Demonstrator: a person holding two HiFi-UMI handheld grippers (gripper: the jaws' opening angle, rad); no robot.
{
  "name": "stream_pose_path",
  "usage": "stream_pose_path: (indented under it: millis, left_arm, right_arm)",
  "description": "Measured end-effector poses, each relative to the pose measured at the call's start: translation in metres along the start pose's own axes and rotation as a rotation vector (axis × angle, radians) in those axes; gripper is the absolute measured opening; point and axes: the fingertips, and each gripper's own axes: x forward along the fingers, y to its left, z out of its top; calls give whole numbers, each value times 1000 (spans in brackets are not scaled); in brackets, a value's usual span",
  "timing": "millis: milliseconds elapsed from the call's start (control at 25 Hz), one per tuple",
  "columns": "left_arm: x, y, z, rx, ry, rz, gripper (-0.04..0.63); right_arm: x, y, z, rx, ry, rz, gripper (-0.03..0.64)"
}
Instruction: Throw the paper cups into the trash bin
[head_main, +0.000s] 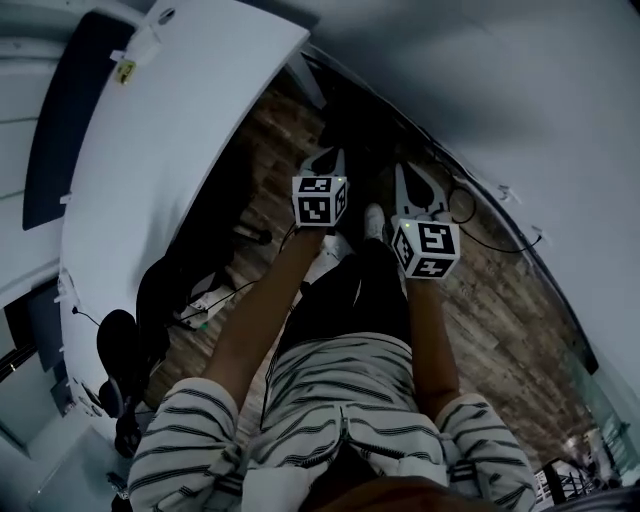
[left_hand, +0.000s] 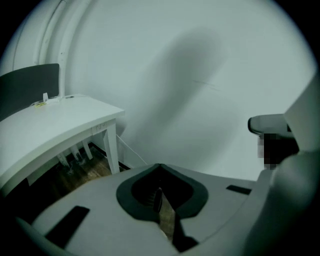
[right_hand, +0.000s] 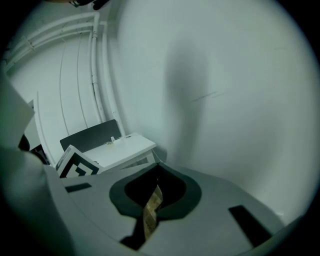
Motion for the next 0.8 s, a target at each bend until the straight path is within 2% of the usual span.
stream_pose_path:
  millis: [200,320,520,800]
  left_arm:
    - [-33,-12,30,7,-67,4,23]
    - [-52,-18,42,-17,-98,5,23]
    - [-73,-31,80,-20,-167,3,23]
    - [-118,-48,115,47,-273,-21,23]
  right_arm:
    - [-9,20,26,-28,-15,44,9]
    - [-19,32,39,-38,-27,64,9]
    - [-31,33,68,-71,-65,75,9]
    - [-51,43,99,-121,-103,100,9]
